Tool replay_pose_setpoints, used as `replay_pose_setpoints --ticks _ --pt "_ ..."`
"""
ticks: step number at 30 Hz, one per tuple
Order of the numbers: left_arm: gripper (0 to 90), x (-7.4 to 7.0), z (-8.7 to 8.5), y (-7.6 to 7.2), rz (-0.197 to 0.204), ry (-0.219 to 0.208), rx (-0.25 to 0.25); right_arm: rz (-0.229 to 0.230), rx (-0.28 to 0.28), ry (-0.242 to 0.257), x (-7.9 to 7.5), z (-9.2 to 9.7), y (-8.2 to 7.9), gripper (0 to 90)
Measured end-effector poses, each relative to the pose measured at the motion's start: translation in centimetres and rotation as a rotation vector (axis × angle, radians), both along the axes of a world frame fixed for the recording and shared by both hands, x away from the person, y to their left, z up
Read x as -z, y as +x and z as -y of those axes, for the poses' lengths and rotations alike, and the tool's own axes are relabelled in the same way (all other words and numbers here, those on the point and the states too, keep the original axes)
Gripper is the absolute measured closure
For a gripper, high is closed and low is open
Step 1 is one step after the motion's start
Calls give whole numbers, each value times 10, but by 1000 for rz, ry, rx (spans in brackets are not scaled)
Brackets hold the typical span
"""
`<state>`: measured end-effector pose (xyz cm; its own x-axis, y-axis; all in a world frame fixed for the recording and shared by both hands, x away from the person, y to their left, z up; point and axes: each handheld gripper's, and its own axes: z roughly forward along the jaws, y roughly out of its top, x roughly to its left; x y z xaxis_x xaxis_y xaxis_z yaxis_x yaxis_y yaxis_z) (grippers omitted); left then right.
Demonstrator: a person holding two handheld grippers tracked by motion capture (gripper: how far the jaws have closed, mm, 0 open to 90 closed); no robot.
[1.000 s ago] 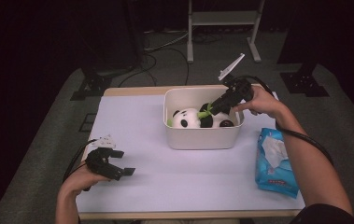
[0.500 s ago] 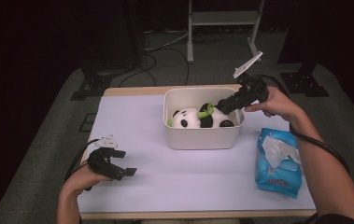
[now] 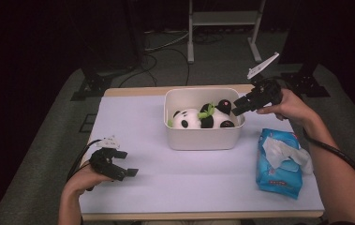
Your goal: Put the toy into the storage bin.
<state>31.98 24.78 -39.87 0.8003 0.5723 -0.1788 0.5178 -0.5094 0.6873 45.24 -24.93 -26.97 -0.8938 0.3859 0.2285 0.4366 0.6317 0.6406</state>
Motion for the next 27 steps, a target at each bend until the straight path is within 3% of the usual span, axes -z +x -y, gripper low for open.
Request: replay_pose_setpoints --ticks 14,17,24,27 --pt "100 -5 3 -2 17 -2 13 2 43 20 7 27 -22 462" --pt "100 -5 4 -2 21 -29 22 0 54 17 8 31 -26 462" --pt "100 -3 7 -2 15 -7 30 2 68 41 10 40 -32 462" --pt "100 -3 6 -2 14 -16 19 0 72 50 15 44 -35 463"
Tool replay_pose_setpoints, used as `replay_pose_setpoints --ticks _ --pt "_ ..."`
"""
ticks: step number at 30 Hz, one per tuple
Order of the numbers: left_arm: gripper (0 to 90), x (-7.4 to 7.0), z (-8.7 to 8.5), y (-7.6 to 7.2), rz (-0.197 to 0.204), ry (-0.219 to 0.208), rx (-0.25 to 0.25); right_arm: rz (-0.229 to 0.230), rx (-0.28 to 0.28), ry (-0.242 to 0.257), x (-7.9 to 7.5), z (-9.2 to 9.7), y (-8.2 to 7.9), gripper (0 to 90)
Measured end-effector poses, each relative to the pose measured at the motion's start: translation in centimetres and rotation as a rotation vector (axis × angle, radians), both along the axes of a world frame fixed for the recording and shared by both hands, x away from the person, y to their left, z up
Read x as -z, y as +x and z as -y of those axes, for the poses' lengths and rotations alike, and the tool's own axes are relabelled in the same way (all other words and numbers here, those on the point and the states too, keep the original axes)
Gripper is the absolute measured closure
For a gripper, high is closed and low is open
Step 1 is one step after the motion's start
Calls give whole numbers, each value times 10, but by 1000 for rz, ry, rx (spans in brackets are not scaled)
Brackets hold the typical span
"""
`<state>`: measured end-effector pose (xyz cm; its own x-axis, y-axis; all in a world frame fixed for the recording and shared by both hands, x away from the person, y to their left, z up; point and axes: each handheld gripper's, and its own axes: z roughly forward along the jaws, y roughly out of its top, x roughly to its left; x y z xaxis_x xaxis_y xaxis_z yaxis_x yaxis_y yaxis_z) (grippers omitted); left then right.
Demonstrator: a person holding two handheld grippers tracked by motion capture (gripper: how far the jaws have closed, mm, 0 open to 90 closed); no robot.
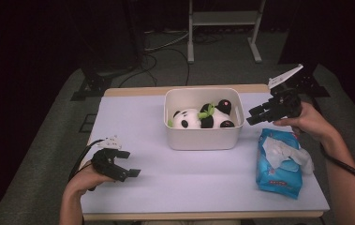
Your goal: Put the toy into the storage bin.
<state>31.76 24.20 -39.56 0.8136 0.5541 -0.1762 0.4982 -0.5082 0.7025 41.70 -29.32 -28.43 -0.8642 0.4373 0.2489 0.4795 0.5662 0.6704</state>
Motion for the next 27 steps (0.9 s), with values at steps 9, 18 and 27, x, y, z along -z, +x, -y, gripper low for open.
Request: replay_pose_setpoints --ticks 9,18,27 --pt "100 -1 1 0 5 11 4 -20 10 15 17 8 -10 463" --pt "100 -2 1 -1 16 18 -12 -34 26 12 27 17 -22 463" --pt "99 -1 3 0 11 18 -3 -55 38 22 45 24 -29 463"
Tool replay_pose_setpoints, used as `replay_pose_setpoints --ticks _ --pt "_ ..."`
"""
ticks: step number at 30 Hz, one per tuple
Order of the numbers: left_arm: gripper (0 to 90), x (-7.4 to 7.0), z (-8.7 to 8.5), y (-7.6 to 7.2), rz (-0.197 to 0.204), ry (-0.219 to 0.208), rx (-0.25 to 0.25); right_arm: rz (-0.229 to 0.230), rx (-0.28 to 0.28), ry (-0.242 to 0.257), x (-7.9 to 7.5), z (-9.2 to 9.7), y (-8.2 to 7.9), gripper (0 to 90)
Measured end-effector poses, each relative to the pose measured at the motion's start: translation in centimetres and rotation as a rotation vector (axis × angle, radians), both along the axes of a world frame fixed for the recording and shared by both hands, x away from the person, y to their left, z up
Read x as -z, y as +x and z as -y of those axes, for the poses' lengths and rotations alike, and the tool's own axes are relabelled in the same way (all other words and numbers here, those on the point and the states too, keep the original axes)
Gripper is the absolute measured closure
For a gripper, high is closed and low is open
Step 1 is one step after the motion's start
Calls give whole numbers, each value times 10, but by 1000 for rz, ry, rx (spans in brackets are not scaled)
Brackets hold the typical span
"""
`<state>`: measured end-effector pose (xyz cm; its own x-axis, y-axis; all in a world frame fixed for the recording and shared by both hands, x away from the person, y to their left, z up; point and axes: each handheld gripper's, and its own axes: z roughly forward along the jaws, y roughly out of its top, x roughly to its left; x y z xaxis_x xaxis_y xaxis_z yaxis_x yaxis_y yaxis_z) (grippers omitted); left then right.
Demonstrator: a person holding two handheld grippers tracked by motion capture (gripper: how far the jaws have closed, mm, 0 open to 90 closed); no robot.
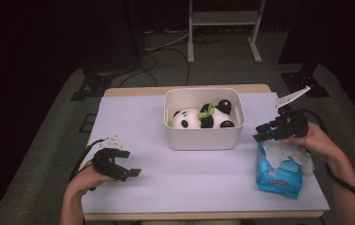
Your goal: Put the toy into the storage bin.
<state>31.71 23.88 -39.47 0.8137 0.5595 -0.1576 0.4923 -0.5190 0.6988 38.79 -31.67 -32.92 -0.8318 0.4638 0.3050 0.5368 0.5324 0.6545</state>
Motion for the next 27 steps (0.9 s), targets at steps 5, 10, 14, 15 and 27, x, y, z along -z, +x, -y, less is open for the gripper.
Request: replay_pose_setpoints --ticks 5,10,14,15,27 --pt "100 1 0 0 -3 1 1 -14 6 6 6 2 -3 462" --pt "100 1 1 1 -3 2 5 -17 8 7 11 5 -8 462" --pt "100 1 1 1 -5 -4 6 -23 13 7 14 7 -12 462" --pt "100 1 1 1 -5 -3 9 -21 10 6 14 8 -13 462" --pt "100 2 2 1 -9 -6 10 -20 30 11 26 18 -31 461"
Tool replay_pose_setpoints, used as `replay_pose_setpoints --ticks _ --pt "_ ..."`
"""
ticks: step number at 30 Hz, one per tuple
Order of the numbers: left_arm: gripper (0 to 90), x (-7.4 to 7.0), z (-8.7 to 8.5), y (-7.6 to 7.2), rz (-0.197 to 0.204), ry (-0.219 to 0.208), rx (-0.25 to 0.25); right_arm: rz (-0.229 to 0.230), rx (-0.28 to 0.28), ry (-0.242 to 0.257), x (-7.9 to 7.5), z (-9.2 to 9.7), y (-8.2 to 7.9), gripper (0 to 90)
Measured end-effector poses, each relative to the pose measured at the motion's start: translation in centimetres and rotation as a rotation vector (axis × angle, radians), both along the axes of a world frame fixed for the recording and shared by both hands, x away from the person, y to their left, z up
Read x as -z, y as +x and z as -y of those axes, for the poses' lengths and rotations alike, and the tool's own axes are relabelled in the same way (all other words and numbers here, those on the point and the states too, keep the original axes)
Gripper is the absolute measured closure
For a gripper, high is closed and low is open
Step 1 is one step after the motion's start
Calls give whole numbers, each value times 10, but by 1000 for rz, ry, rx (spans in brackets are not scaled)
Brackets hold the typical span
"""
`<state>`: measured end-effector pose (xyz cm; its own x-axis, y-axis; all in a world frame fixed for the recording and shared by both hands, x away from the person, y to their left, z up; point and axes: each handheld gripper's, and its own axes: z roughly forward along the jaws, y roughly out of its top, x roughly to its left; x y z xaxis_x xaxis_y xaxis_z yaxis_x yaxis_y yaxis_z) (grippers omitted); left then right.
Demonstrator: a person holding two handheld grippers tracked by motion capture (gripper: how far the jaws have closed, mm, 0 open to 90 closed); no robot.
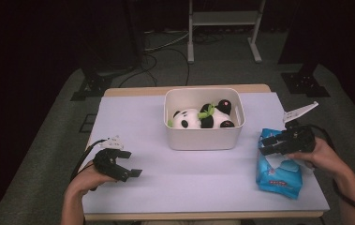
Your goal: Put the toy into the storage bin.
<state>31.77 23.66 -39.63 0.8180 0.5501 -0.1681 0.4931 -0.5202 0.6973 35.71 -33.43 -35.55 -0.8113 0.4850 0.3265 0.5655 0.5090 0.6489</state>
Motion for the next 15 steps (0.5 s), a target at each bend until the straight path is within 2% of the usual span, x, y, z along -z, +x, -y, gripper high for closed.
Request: replay_pose_setpoints --ticks 15 --pt "100 -2 2 -1 3 6 5 2 4 27 8 5 -16 450"
